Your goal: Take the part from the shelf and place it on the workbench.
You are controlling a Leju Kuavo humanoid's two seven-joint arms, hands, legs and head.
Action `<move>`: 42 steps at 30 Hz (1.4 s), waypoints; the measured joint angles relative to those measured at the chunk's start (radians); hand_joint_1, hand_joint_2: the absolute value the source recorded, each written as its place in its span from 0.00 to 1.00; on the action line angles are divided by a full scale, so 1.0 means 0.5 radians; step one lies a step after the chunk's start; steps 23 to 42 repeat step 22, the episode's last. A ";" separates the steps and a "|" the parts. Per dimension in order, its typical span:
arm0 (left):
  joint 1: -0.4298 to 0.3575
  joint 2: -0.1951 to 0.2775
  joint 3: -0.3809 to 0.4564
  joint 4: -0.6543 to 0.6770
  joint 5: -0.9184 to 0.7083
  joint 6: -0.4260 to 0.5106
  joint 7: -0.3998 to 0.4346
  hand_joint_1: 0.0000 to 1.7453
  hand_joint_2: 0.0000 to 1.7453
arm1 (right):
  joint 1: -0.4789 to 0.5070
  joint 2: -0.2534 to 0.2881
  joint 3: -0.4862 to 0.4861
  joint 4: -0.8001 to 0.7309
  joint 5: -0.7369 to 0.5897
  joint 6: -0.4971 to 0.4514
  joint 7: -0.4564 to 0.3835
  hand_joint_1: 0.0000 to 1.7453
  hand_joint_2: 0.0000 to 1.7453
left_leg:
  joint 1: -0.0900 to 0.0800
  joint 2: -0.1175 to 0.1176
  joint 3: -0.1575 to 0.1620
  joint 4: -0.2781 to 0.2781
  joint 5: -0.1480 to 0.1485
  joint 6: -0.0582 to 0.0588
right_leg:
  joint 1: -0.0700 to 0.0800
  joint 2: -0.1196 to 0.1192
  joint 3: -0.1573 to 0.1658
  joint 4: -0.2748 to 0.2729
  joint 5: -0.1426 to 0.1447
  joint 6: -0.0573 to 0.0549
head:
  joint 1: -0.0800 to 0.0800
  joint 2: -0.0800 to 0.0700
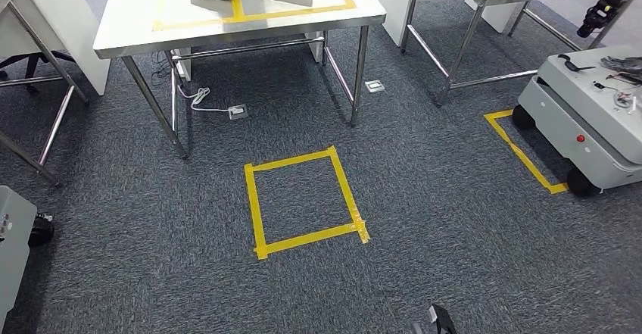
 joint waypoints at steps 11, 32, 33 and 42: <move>0.025 0.016 -0.089 -0.030 0.117 -0.010 -0.017 0.00 0.00 | 0.019 -0.011 0.019 -0.021 -0.018 0.013 -0.021 0.00 0.00 | 0.000 0.000 0.000 0.000 0.001 -0.001 | 0.000 0.000 0.000 0.000 0.000 0.000 | 0.000 0.000; 0.028 0.019 -0.090 -0.038 0.117 -0.010 -0.017 0.00 0.00 | 0.026 -0.013 0.025 -0.024 -0.018 0.013 -0.021 0.00 0.00 | 0.000 0.000 0.000 0.000 0.001 -0.001 | 0.000 0.000 0.000 0.000 0.000 0.000 | 0.000 0.000; 0.028 0.019 -0.090 -0.038 0.117 -0.010 -0.017 0.00 0.00 | 0.026 -0.013 0.025 -0.024 -0.018 0.013 -0.021 0.00 0.00 | 0.000 0.000 0.000 0.000 0.001 -0.001 | 0.000 0.000 0.000 0.000 0.000 0.000 | 0.000 0.000; 0.028 0.019 -0.090 -0.038 0.117 -0.010 -0.017 0.00 0.00 | 0.026 -0.013 0.025 -0.024 -0.018 0.013 -0.021 0.00 0.00 | 0.000 0.000 0.000 0.000 0.001 -0.001 | 0.000 0.000 0.000 0.000 0.000 0.000 | 0.000 0.000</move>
